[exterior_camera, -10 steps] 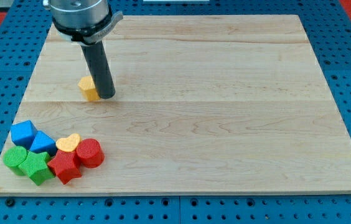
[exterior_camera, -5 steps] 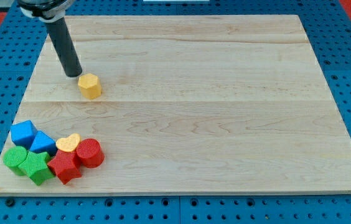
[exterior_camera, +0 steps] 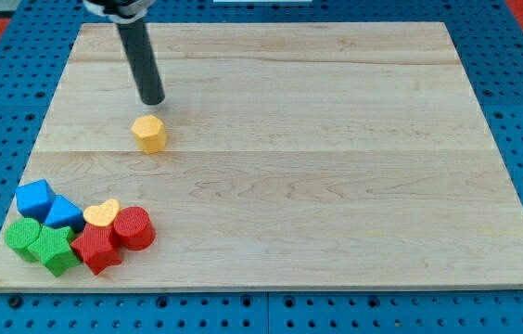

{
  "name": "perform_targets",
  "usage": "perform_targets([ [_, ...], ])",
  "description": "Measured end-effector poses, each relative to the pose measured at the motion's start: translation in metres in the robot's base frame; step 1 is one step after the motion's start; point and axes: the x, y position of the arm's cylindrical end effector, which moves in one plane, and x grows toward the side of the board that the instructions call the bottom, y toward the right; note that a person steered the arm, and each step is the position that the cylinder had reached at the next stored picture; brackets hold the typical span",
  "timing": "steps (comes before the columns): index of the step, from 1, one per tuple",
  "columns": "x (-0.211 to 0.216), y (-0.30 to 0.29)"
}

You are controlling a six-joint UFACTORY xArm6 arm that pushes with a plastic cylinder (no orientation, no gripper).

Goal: Push the yellow hexagon into the group of blocks

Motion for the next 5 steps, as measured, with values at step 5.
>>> perform_targets([
  [5,0.142,-0.025],
])
